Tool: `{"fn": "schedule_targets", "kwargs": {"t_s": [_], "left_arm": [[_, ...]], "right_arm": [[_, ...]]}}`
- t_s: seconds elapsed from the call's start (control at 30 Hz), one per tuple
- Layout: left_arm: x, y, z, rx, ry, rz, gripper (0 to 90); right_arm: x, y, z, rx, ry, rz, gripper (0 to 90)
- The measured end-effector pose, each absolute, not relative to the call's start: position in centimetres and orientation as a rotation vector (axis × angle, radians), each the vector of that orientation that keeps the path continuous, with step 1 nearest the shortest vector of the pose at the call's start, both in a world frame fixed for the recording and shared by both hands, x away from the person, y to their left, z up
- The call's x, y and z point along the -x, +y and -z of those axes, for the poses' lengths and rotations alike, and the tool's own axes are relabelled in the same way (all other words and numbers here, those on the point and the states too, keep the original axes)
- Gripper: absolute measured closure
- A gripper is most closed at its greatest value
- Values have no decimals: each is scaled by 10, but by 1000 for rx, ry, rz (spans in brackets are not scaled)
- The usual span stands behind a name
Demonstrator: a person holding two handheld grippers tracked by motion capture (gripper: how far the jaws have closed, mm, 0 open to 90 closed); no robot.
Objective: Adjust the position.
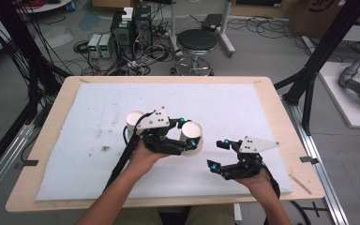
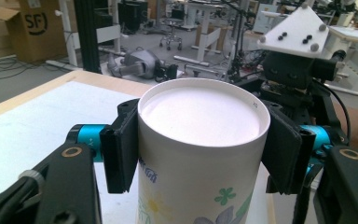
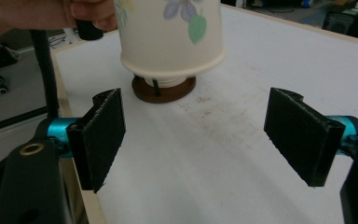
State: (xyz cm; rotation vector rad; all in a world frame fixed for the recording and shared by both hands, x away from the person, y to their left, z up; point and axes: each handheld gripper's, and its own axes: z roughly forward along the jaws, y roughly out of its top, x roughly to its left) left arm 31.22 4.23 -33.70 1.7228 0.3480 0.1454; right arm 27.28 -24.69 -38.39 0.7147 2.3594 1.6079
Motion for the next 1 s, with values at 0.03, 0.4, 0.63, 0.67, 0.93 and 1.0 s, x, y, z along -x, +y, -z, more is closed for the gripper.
{"fn": "schedule_targets", "kwargs": {"t_s": [0.03, 0.4, 0.63, 0.67, 0.93, 1.0], "left_arm": [[-311, 41, 338, -1725, 345, -140, 358], [-308, 35, 347, -1731, 314, -97, 359], [-307, 33, 349, -1727, 292, -73, 359], [-307, 33, 350, -1727, 286, -67, 360], [-306, 33, 350, -1707, 271, -37, 361], [-306, 33, 350, -1698, 275, -30, 362]], "right_arm": [[-273, -245, 383, -704, 2365, -1615, 210], [-280, -229, 381, -640, 2391, -1690, 210], [-283, -219, 382, -610, 2422, -1701, 210], [-284, -218, 383, -610, 2425, -1710, 209], [-287, -211, 384, -576, 2424, -1741, 211], [-287, -211, 385, -571, 2431, -1749, 247]]}}
